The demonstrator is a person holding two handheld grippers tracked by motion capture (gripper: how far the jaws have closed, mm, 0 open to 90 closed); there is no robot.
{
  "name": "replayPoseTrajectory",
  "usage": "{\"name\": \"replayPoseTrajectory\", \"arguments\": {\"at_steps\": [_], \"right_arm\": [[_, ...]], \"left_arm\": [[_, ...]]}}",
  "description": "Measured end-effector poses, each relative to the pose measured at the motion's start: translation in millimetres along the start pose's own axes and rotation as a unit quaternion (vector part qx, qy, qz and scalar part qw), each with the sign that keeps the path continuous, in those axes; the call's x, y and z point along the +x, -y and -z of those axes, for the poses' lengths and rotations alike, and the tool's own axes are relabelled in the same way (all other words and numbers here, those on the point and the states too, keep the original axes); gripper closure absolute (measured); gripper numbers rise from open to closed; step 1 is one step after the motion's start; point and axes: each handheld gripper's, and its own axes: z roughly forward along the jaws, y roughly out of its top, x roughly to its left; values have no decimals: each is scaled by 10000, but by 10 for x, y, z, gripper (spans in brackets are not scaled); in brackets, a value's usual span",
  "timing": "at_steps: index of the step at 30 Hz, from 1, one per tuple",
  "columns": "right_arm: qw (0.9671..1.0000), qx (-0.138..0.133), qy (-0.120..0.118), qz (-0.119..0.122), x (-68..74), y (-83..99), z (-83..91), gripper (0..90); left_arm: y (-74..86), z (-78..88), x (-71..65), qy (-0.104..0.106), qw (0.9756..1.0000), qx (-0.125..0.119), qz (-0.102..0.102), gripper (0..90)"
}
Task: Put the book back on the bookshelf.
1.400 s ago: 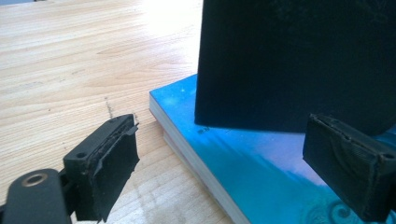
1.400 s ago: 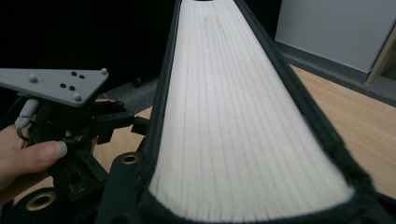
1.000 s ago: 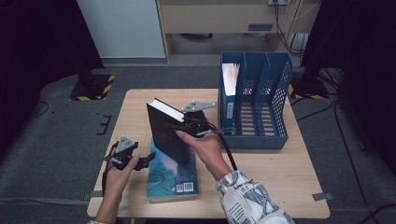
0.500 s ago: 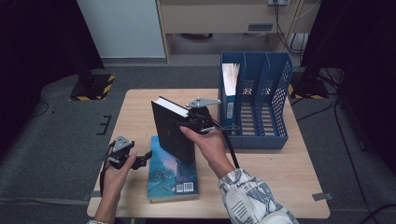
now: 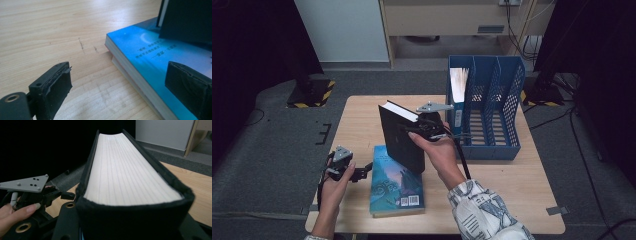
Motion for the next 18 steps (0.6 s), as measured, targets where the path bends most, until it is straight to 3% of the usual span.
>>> {"name": "replayPoseTrajectory", "arguments": {"at_steps": [4, 18], "right_arm": [[10000, -25, 38, 7, -9, -8, 34, 532], [9999, -93, 140, 32, -85, -11, 185, 532]], "left_arm": [[40, -37, 39, -102, 9998, 184, -4, 61], [113, -72, 184, -307, 9986, 369, 203, 61]]}}
